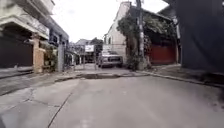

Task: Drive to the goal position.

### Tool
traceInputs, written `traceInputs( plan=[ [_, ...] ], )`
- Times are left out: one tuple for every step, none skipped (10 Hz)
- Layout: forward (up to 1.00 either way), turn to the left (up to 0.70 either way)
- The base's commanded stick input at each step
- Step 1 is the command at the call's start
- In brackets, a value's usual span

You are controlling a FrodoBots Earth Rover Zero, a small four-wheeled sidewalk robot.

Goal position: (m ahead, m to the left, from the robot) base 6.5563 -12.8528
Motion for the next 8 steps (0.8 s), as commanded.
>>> traceInputs(
  plan=[
    [1.00,0.00],
    [1.00,0.00],
    [1.00,0.00],
    [1.00,0.00],
    [1.00,0.00],
    [1.00,0.00],
    [1.00,0.00],
    [1.00,-0.19]
  ],
)
